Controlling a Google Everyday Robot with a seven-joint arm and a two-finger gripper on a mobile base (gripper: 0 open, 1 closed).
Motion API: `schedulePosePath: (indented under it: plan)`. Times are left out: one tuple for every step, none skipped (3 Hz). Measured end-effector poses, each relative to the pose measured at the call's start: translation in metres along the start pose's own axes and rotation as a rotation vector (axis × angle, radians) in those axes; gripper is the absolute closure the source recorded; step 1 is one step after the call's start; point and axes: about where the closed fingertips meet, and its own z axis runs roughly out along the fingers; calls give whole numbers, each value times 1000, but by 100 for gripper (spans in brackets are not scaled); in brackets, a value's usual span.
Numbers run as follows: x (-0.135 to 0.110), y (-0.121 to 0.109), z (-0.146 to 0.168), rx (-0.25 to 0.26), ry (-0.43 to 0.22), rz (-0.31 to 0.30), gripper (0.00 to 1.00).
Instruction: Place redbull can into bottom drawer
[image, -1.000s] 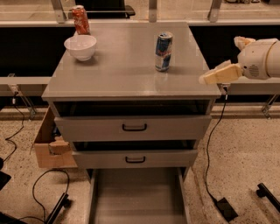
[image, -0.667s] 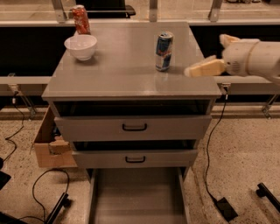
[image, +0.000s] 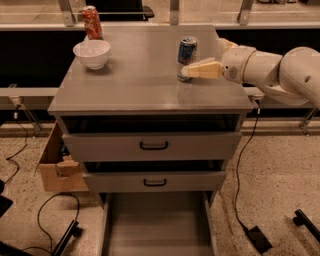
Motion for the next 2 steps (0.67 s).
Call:
schedulePosePath:
  plan:
    - [5,7,33,-39,-42,41,0]
    - [12,3,55,-28,-70,47,18]
